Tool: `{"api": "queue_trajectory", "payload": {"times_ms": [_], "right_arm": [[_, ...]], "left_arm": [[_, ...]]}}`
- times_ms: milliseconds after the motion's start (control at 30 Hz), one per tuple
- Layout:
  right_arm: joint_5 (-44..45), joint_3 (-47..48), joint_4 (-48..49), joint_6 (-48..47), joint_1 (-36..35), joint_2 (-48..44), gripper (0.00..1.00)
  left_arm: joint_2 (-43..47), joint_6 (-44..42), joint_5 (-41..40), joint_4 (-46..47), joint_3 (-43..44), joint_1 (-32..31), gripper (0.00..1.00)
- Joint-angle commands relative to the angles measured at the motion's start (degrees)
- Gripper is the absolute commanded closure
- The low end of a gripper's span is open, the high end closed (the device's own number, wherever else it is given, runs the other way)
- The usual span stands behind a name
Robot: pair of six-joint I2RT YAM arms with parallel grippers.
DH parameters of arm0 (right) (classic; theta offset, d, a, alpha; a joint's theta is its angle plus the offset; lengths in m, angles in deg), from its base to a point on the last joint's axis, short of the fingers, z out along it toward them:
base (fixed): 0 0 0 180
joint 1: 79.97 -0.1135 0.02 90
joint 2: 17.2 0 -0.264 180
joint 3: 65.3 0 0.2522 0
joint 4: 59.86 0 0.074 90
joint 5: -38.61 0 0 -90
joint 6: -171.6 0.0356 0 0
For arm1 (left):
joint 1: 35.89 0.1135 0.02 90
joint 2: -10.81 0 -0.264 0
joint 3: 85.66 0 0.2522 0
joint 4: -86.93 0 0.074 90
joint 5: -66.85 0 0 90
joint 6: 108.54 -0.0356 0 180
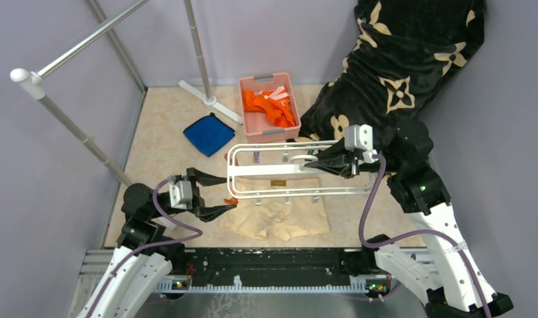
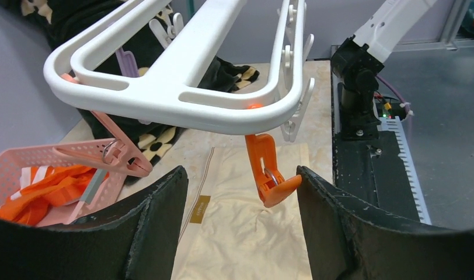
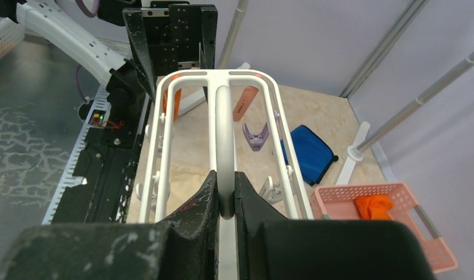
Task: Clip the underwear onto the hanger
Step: Place the hanger at the center of the board.
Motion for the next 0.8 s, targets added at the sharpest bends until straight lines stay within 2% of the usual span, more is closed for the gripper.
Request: {"api": "queue_trajectory", "payload": {"times_ms": [0,233,433,667,767], "right_arm": [[-2.76,3.45,8.90,1.37,-0.02,-0.35,1.00],[-3.50,3.16,10.42,2.17,-0.02,0.35,1.00],[-3.61,1.64,13.49,4.10,-0.02,0.48,1.00],[-1.36,-0.31,13.38,3.23,-0.02,0.57,1.00],[-1.13,-1.37,14.22,3.63,-0.02,0.67,1.00]], "left_arm": [[-1.01,-0.54,5.00,2.29,2.63,0.11,0.26],[-1.82,1.45,7.04,4.68,2.88,0.11,0.26],[-2.23,7.78,8.74,13.20,1.24,0.08,0.25],[-2.10,16.16,1.79,18.15,0.21,0.15,0.23],[-2.10,20.40,1.47,22.52,-1.67,0.09,0.23]]}}
